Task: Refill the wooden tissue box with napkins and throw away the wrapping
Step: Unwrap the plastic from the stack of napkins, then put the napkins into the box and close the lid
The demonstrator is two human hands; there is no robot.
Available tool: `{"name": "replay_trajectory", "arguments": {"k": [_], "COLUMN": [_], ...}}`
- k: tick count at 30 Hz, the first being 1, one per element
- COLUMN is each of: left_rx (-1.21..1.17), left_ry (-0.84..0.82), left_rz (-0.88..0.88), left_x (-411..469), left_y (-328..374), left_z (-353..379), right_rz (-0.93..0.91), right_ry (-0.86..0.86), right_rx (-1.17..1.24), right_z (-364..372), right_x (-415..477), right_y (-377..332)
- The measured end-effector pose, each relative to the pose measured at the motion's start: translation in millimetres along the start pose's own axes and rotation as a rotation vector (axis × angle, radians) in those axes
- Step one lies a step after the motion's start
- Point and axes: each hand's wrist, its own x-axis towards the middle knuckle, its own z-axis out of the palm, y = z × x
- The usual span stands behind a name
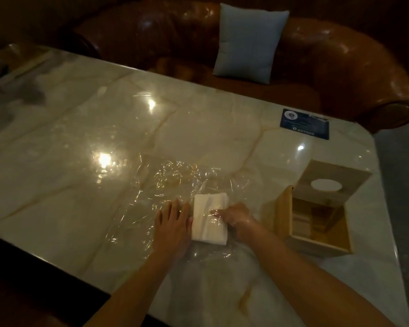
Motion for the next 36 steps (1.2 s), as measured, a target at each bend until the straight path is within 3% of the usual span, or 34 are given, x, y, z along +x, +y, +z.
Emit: {"name": "replay_trajectory", "arguments": {"k": [3, 7, 11, 15, 20, 28, 32, 34, 36], "left_rx": [0.056, 0.011, -0.004, -0.002, 0.103, 0.229, -0.041, -0.360, -0.725], "left_ry": [0.031, -0.008, 0.005, 0.035, 0.142, 0.076, 0.195, 0.225, 0.101], "left_rz": [0.012, -0.044, -0.118, -0.198, -0.203, -0.184, -0.087, -0.022, 0.020], "left_x": [-3, -2, 7, 14, 19, 29, 39, 43, 45], "left_y": [1, -4, -22, -38, -44, -40, -17, 4, 27], "left_z": [-2, 6, 15, 4, -16, -30, -55, -74, -95], "right_rz": [0.010, -0.125, -0.267, -0.247, -0.363, -0.440, -0.444, -0.428, -0.417], "right_ry": [0.006, 0.145, 0.173, 0.175, 0.194, 0.053, -0.084, -0.155, -0.216], "right_rx": [-0.051, -0.235, -0.289, -0.132, -0.061, -0.060, -0.218, -0.327, -0.405], "right_z": [-1, -8, -26, -42, -62, -85, -86, -85, -84], "right_x": [5, 10, 5, -4, -27, -56, -57, -56, -55], "right_y": [6, 9, 2, -15, -41, -72, -75, -75, -73]}}
